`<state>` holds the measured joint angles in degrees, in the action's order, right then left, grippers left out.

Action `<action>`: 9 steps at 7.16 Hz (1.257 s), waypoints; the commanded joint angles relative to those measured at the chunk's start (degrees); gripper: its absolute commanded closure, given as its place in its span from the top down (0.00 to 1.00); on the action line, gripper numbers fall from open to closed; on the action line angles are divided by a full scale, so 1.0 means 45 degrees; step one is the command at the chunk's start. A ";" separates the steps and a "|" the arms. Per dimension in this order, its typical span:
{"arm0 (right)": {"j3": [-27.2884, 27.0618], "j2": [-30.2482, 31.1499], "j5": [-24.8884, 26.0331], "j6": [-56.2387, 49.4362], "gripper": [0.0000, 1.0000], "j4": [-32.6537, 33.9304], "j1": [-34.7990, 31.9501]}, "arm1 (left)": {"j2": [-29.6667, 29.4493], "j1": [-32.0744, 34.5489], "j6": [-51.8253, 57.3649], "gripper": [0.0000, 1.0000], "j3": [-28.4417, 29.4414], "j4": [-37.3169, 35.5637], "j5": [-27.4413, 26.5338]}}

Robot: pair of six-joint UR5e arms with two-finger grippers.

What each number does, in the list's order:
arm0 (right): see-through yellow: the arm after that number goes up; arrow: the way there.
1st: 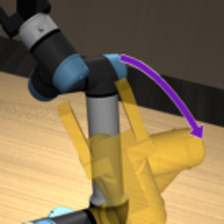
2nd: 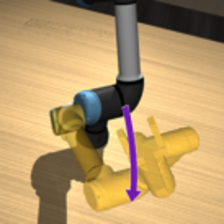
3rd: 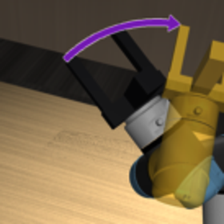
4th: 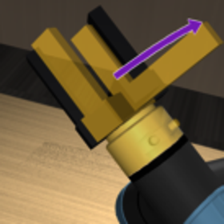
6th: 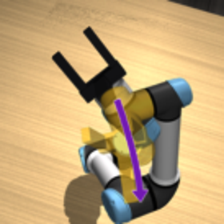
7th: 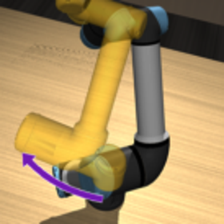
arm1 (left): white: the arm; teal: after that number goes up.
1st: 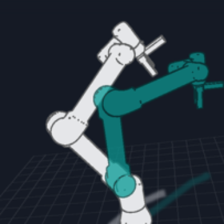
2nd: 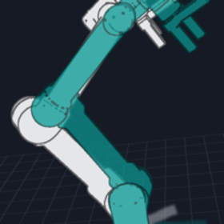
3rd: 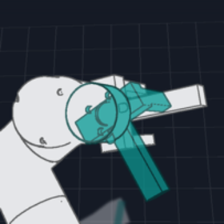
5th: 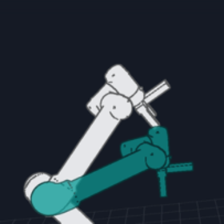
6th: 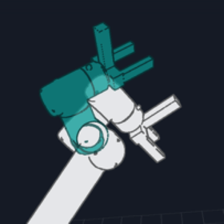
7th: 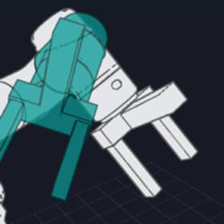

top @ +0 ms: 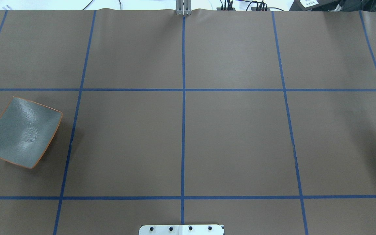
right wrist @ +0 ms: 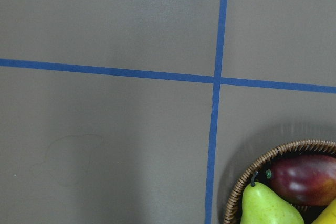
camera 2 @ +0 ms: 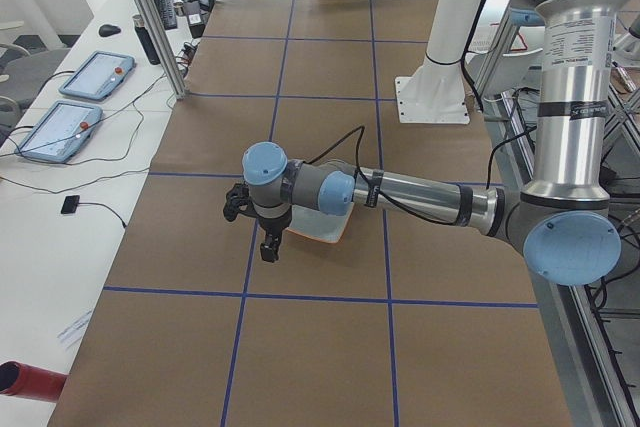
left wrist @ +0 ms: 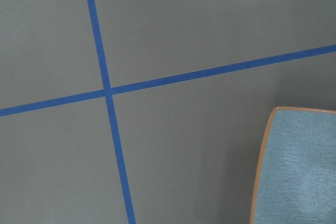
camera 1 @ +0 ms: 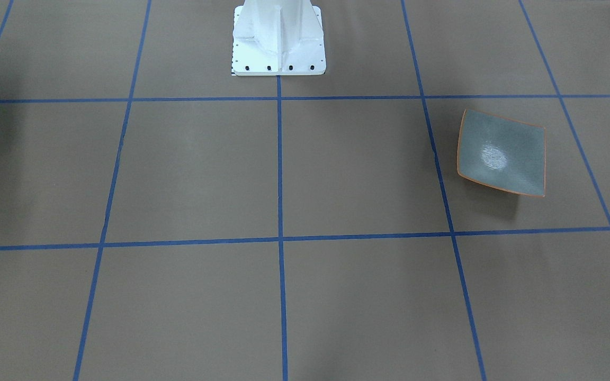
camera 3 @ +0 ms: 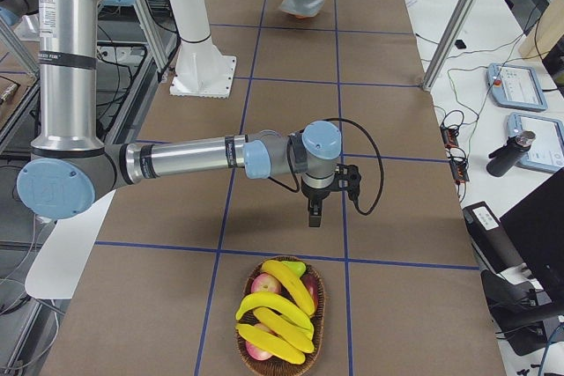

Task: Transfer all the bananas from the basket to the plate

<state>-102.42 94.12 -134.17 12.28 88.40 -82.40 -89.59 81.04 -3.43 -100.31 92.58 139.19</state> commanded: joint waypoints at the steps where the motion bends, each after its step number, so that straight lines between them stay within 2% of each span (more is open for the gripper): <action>1: 0.0141 0.0003 -0.0165 -0.0033 1.00 -0.0324 0.0049 | -0.0033 0.0019 0.0000 1.00 0.0084 0.0032 0.0456; 2: 0.0297 0.0235 -0.0185 -0.0092 1.00 -0.0869 0.0049 | -0.0013 0.0019 0.0019 1.00 0.0066 0.0071 0.0456; 4: 0.0959 0.1324 -0.0166 -0.0054 1.00 -0.3807 0.0049 | 0.0104 0.0000 0.0039 0.99 -0.0032 0.0170 0.0475; 5: 0.1601 0.1389 -0.0224 0.0159 1.00 -0.5215 0.0049 | 0.0085 0.0019 0.0020 1.00 -0.0032 0.0170 0.0475; 9: 0.1919 0.1916 -0.0088 0.0393 1.00 -0.5853 0.0049 | 0.0007 0.0000 0.0000 0.99 -0.0091 0.0189 0.0495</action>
<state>-94.12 101.75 -134.78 13.01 63.29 -82.14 -89.45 81.08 -3.41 -100.64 93.40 141.41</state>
